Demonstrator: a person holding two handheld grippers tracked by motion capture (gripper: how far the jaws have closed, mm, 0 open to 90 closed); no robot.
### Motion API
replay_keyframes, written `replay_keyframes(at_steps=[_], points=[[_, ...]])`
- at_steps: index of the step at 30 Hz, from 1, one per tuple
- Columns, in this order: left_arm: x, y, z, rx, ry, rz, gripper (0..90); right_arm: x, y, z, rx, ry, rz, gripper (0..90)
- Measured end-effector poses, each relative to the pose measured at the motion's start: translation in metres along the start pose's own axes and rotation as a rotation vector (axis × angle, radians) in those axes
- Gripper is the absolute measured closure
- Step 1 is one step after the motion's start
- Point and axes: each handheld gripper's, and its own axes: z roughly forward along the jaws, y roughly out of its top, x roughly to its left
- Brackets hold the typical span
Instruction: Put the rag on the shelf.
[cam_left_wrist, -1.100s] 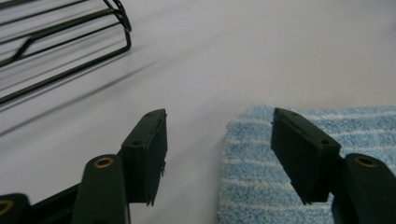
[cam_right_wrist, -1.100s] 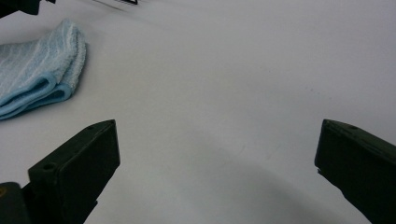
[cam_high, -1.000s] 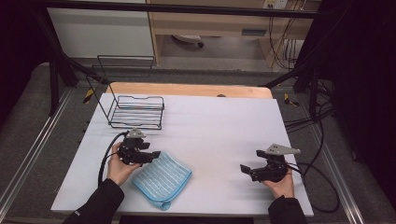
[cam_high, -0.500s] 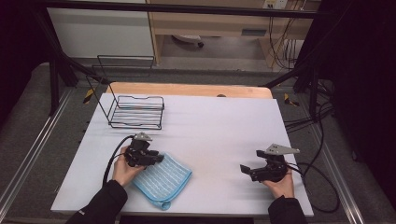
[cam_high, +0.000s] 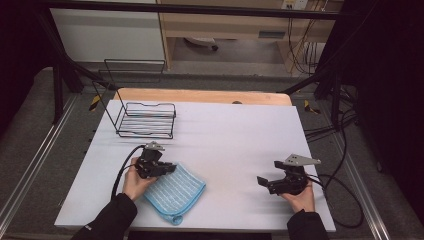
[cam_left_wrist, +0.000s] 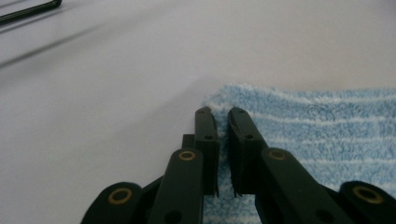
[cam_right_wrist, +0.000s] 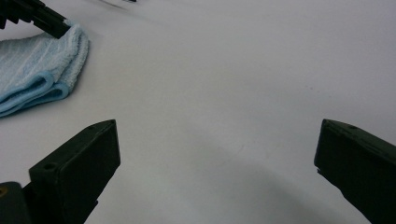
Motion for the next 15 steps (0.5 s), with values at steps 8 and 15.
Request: replay_keyframes(at_steps=[8, 15], points=[[-0.003, 0.009, 0.005, -0.057, 0.01, -0.014, 83.8, 0.0, 0.0, 0.0, -0.002, -0.001, -0.001, 0.9], [0.005, 0.016, 0.01, -0.103, 0.059, -0.071, 83.8, 0.0, 0.0, -0.001, -0.003, -0.003, -0.003, 0.9]])
